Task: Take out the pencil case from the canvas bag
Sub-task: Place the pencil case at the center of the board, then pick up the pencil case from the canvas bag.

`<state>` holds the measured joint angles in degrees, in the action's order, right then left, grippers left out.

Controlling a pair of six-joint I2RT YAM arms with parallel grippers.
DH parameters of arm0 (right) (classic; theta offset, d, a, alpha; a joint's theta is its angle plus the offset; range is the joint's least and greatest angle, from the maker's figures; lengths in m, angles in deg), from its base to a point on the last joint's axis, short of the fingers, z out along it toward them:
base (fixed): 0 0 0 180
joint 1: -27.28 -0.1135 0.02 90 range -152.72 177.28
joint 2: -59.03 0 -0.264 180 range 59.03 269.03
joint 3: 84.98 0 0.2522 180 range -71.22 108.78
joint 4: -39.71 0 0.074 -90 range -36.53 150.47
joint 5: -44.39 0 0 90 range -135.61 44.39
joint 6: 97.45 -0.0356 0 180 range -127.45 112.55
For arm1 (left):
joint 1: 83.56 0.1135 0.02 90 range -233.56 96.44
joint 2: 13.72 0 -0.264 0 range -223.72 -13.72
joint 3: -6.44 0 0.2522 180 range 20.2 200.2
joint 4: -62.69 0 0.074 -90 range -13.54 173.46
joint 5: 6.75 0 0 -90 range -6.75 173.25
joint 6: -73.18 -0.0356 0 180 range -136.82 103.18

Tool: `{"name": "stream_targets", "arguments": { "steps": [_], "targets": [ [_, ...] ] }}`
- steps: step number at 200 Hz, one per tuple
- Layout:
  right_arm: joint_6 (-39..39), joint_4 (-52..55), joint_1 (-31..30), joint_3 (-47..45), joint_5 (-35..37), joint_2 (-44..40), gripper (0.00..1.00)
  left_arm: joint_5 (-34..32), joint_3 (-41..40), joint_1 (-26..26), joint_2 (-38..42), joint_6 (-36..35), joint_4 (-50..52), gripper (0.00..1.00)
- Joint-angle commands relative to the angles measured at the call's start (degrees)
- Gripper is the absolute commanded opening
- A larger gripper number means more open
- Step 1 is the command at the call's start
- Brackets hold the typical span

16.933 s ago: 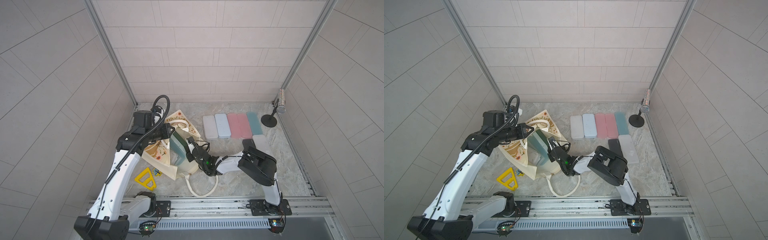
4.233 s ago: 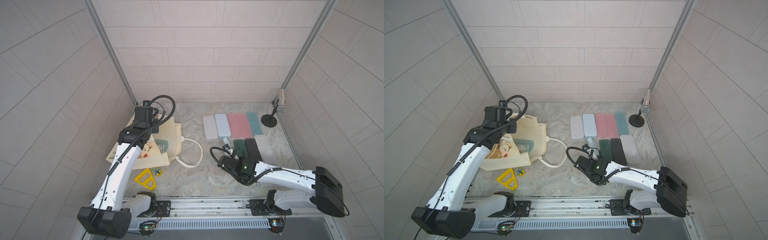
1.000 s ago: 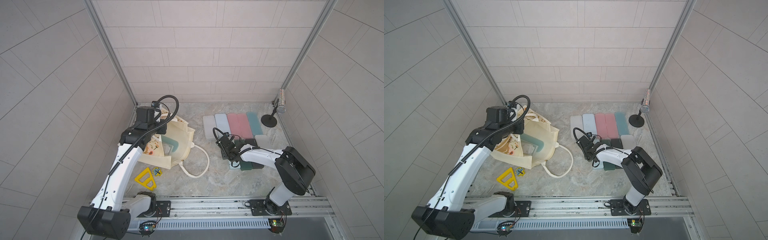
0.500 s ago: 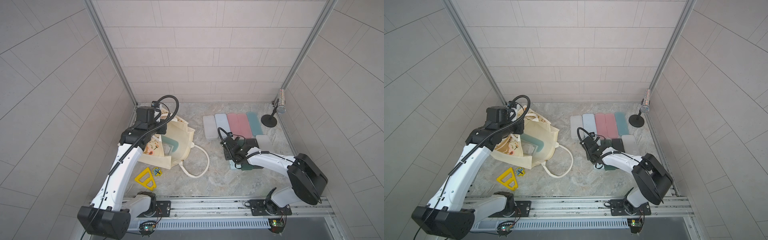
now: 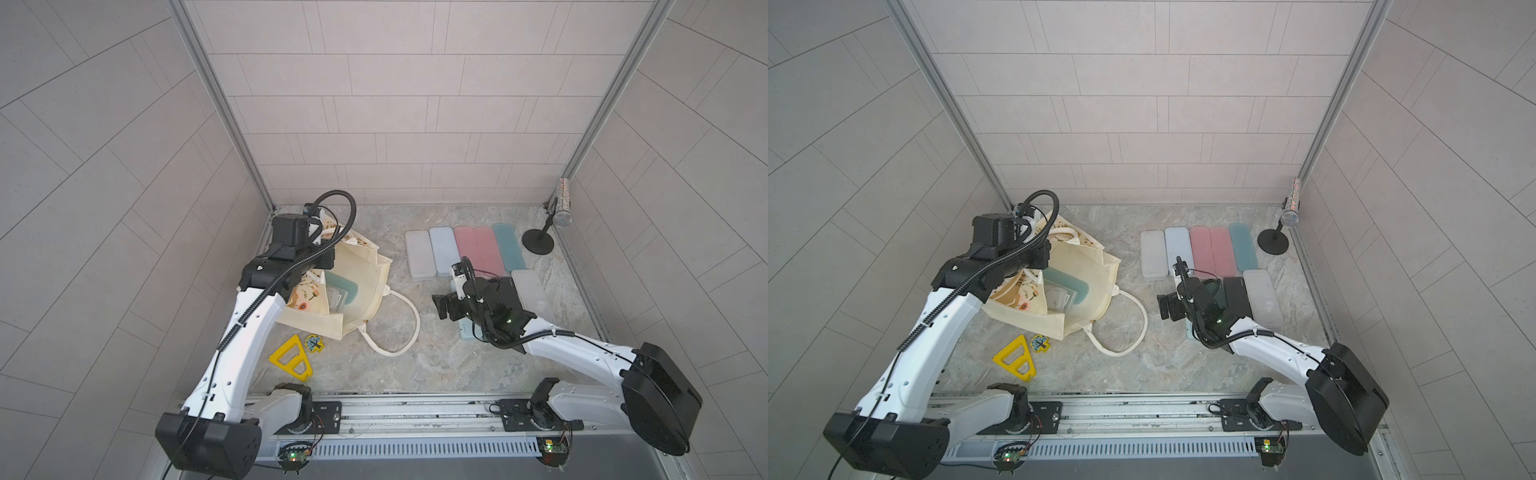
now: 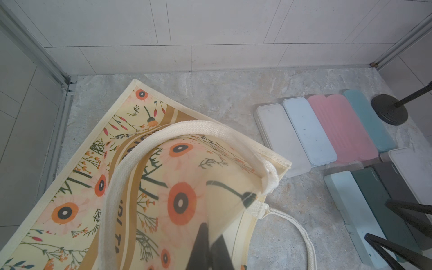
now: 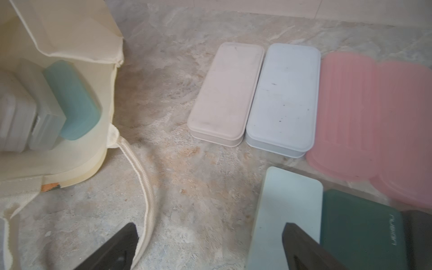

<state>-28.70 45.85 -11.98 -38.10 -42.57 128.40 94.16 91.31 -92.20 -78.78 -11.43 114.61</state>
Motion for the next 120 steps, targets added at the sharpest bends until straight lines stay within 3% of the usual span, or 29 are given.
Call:
{"name": "stream_targets", "arguments": {
  "steps": [1,32,47,87,120],
  "targets": [
    [-0.9,-10.4,0.4,-1.6,-5.2,0.5,0.99,4.6,0.0,-0.2,3.7,2.8,-1.7,0.00],
    [0.5,-13.7,0.4,-0.9,-10.8,1.9,1.00,8.3,-1.3,-0.2,6.8,4.7,-0.3,0.00],
    [3.3,-14.4,-2.2,-1.3,-9.9,0.5,0.99,8.1,-2.2,-0.2,7.8,5.0,0.3,0.00],
    [11.0,-10.4,-15.4,-0.2,-4.5,-2.8,0.95,9.7,-4.0,-0.2,8.5,6.0,0.6,0.00],
    [17.5,-11.7,-26.1,2.0,0.3,3.8,0.89,10.7,-3.6,-0.2,8.0,5.9,1.0,0.00]
  ]
}}
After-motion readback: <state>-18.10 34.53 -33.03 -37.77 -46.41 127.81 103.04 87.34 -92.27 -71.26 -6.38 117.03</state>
